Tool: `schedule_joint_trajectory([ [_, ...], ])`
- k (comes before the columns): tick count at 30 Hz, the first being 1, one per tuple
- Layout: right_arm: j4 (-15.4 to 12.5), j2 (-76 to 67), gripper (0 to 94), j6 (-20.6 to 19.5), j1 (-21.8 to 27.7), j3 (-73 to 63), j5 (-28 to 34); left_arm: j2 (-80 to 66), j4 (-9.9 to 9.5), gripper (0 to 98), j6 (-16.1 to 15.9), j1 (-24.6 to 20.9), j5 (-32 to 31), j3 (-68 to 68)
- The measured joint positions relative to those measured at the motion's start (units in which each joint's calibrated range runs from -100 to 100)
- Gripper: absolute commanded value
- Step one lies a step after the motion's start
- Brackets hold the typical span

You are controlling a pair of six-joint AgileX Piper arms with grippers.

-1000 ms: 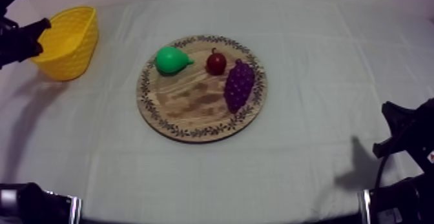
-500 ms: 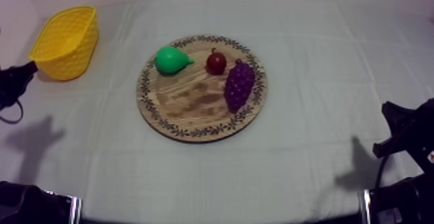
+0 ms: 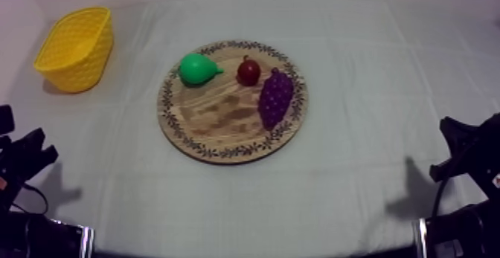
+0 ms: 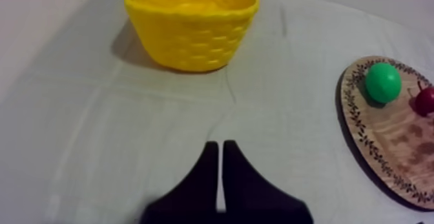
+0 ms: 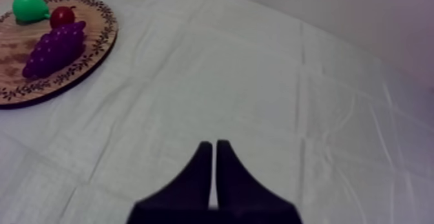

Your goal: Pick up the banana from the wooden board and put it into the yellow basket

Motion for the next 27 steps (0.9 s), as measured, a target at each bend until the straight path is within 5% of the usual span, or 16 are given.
schedule_joint_trajectory([
  [11, 0.00, 0.00, 0.4, 0.00, 0.00, 0.00, -0.08, -5.91, 0.68, 2.8, 1.19, -1.38, 3.16, 0.63],
  [20, 0.00, 0.00, 0.4, 0.00, 0.00, 0.00, 0.00, -5.98, 2.96, 0.2, 7.07, -2.54, -8.93, 4.28],
  [27, 0.00, 0.00, 0.4, 0.00, 0.00, 0.00, 0.00, -5.98, 3.17, 0.1, 5.56, -2.58, -9.92, 4.43],
])
